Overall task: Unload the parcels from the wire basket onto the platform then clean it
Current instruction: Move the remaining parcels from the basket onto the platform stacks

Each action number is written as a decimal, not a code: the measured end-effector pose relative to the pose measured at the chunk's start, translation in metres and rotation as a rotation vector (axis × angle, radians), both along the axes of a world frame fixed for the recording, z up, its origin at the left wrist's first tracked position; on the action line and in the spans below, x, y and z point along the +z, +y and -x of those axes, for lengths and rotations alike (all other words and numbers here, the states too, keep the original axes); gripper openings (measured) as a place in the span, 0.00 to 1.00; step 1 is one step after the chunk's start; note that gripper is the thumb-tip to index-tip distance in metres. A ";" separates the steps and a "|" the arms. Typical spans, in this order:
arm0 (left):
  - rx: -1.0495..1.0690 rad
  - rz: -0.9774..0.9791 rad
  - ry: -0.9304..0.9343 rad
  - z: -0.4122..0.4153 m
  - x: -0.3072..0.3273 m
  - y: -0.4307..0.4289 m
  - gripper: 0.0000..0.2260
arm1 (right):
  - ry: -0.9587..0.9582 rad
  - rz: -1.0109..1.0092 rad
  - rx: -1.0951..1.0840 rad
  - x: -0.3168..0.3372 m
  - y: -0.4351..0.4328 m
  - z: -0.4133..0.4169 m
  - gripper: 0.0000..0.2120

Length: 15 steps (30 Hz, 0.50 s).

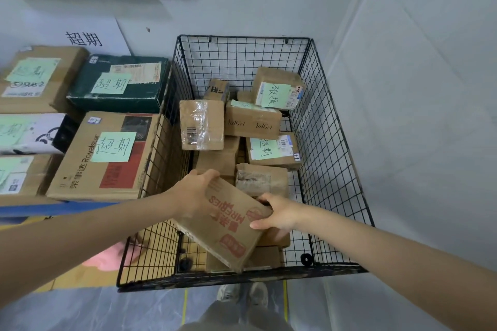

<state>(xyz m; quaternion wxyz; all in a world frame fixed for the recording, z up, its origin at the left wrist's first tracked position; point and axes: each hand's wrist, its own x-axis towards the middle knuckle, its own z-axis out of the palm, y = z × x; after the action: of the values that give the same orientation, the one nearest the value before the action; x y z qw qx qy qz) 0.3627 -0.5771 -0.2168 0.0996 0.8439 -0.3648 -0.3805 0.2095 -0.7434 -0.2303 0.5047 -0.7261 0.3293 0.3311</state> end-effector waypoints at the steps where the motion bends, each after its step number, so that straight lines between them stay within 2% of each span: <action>1: 0.008 0.030 0.002 0.001 0.001 0.000 0.37 | 0.002 -0.033 -0.050 0.000 0.000 0.000 0.36; 7: 0.090 0.146 -0.061 -0.003 0.014 0.001 0.34 | -0.019 -0.160 -0.199 0.024 -0.003 -0.006 0.35; 11: 0.152 0.282 -0.157 -0.012 0.042 -0.008 0.34 | -0.119 -0.154 -0.225 0.062 -0.018 -0.015 0.36; 15: 0.175 0.470 -0.247 -0.020 0.077 -0.016 0.34 | -0.246 -0.114 -0.298 0.099 -0.034 -0.023 0.33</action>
<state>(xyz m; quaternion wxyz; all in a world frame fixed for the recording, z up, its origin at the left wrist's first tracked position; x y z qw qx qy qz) 0.3829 -0.5935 -0.1400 0.2799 0.8659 -0.3782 -0.1695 0.2330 -0.7769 -0.1316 0.6248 -0.6746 0.3498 0.1796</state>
